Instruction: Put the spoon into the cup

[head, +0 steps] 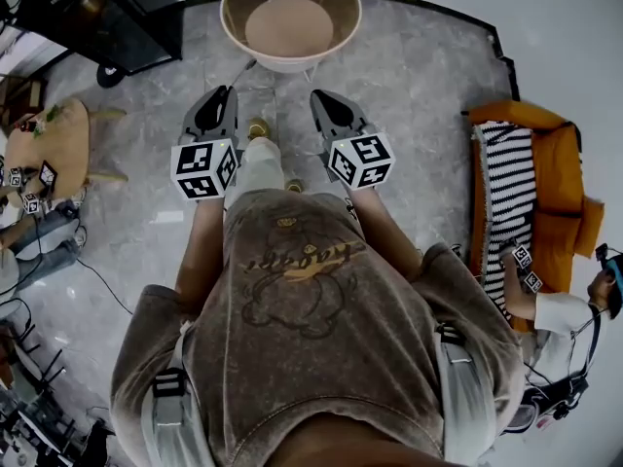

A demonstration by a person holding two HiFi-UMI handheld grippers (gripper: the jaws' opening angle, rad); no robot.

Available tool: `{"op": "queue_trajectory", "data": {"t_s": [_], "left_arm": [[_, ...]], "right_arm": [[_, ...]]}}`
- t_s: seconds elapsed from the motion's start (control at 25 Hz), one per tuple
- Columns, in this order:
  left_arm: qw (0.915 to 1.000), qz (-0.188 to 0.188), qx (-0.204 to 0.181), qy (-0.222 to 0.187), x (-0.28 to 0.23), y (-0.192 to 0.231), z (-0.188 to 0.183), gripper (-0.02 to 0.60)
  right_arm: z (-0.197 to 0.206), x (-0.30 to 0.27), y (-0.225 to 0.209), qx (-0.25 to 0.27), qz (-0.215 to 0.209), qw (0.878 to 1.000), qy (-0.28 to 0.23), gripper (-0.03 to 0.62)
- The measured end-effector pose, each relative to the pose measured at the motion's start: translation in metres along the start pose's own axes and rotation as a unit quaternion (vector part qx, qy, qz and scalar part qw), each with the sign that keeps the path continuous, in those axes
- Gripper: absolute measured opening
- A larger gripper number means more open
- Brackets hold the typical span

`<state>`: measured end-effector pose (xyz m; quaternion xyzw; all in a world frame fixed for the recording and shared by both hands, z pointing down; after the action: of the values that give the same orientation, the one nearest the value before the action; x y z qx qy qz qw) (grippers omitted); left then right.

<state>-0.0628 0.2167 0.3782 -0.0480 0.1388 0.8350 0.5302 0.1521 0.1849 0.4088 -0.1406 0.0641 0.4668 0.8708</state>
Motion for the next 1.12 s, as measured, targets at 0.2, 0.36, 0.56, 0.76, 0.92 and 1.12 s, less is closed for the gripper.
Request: {"op": "queue_trajectory", "data": {"t_s": [0.2,0.36,0.56,0.76,0.92,1.12], "left_arm": [[1.0000,0.005,0.001,0.002,-0.026,0.023,-0.008,0.060],[1.0000,0.008,0.000,0.005,-0.051,0.043,-0.018,0.060],[0.9998,0.014,0.007,0.012,-0.079,0.070,-0.021,0.060],[0.9994,0.022,0.014,0.021,-0.110,0.103,-0.027,0.060],[0.9990,0.031,0.017,0.028,-0.135,0.129,-0.039,0.060],[0.9987,0.039,0.015,0.030,-0.164,0.160,-0.058,0.060]], "right_arm": [[-0.008,-0.032,-0.006,0.003,-0.003,1.000,0.001,0.014],[-0.017,-0.061,-0.013,0.007,-0.005,1.000,0.004,0.014],[-0.020,-0.097,-0.021,0.007,-0.002,1.000,0.016,0.014],[-0.023,-0.135,-0.028,0.002,0.007,0.999,0.033,0.014],[-0.035,-0.166,-0.036,-0.003,0.017,0.999,0.037,0.014],[-0.051,-0.204,-0.046,-0.005,0.029,0.999,0.034,0.014]]}}
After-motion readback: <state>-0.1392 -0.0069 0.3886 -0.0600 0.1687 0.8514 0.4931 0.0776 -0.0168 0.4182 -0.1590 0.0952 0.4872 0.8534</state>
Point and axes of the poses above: the fingertips, and each gripper's own axes: x backward along the fingers, y to its left, z out of its underside, the point moved 6 cm from there along x, backward along the fingers, and after that the axes turned 12 degrees about z, right-handed, at the moved point
